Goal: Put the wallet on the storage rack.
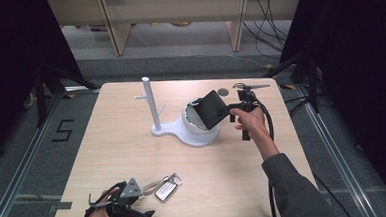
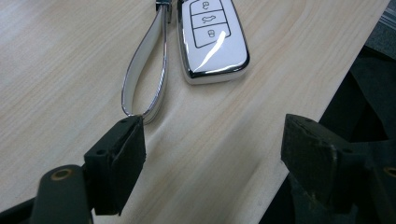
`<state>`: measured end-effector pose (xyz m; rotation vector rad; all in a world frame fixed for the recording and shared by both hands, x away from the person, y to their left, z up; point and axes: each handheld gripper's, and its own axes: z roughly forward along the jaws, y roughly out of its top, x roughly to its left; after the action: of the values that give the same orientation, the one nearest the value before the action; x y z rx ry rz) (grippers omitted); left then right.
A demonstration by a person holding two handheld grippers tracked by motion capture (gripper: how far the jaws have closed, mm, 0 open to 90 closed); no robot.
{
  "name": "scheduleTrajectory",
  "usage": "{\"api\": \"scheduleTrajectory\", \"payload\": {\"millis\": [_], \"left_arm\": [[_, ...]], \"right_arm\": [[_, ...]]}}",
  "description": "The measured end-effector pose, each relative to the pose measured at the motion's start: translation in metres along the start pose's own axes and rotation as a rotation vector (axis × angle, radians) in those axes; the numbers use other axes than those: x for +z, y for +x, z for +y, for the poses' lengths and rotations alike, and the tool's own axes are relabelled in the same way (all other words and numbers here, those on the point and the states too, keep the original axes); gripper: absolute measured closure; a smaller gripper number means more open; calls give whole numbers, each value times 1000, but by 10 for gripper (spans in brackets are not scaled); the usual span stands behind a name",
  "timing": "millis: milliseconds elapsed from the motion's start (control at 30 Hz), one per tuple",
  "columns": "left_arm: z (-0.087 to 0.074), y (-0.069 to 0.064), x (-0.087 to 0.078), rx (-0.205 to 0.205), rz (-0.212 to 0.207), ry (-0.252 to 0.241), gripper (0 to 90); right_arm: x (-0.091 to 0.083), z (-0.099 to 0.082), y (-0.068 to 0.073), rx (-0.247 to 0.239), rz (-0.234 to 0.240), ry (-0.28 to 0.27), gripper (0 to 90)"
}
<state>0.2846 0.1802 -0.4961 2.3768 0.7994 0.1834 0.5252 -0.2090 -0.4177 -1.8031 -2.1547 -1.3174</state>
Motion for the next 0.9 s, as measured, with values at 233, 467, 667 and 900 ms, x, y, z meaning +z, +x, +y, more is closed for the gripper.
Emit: {"api": "scheduleTrajectory", "payload": {"millis": [233, 467, 667, 900], "left_arm": [[0, -1, 0, 4, -2, 6, 219], [1, -1, 0, 2, -6, 23, 219], [0, -2, 0, 11, -3, -2, 219], [0, -1, -1, 5, 6, 11, 219]], "right_arm": [[-1, -1, 3, 69, 6, 26, 604], [2, -1, -4, 19, -2, 9, 602], [2, -2, -6, 17, 12, 12, 597], [0, -3, -9, 7, -43, 31, 510]]}}
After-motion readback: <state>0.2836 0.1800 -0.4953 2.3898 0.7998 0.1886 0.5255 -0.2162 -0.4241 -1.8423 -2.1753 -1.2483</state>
